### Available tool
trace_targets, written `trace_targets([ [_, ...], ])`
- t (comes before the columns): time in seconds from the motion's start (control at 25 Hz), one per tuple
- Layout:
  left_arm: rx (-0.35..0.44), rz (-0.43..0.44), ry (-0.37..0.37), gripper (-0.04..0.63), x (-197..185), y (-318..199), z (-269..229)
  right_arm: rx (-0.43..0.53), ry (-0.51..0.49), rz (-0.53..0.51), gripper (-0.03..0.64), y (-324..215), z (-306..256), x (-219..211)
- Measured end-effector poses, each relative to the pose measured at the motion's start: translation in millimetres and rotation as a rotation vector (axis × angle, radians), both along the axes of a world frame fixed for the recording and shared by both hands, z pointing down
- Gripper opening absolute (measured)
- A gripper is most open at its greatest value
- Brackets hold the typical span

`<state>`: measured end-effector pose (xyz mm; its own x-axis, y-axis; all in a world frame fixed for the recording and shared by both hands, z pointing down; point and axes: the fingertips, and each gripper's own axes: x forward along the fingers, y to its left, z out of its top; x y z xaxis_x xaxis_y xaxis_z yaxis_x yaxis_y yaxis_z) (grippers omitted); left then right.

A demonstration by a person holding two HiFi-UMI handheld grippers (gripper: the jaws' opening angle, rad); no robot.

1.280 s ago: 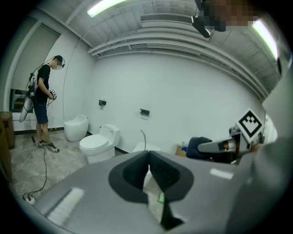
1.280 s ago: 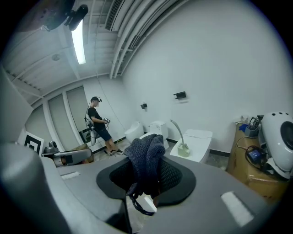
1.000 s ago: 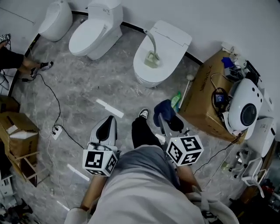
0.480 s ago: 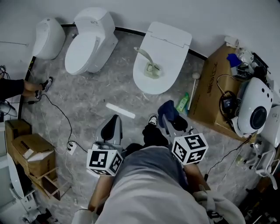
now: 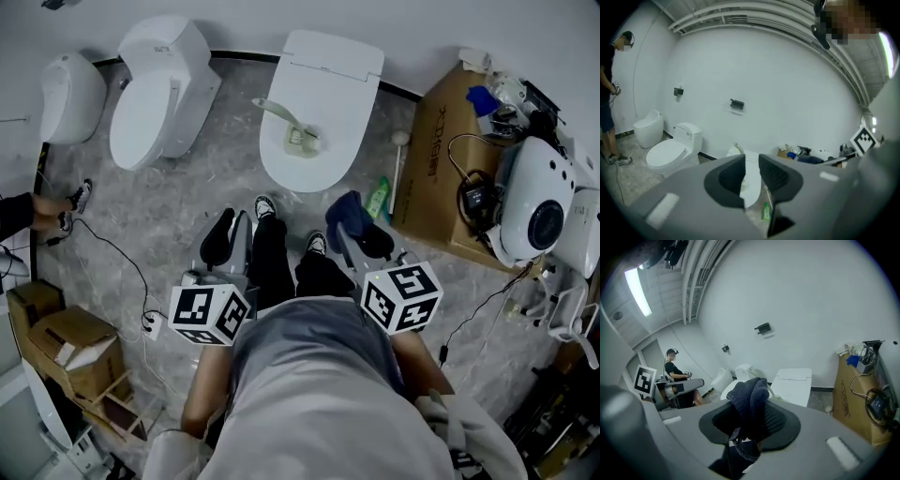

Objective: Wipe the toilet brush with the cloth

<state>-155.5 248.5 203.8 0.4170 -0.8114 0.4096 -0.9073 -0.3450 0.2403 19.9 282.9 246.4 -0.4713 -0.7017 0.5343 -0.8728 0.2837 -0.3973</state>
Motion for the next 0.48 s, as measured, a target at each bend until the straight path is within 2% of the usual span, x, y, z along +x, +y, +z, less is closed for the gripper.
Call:
trace_targets([
  [0.16,-0.001,0.004,0.016,0.0,1,-48,10,0.011,-0.062,0.037,0.11,-29,-6,-1],
  [0.48,-0.075,0.045,0.071,0.0,9,-155,43,-0.008,-0.023,0.1,0.11,-100,-7,1],
])
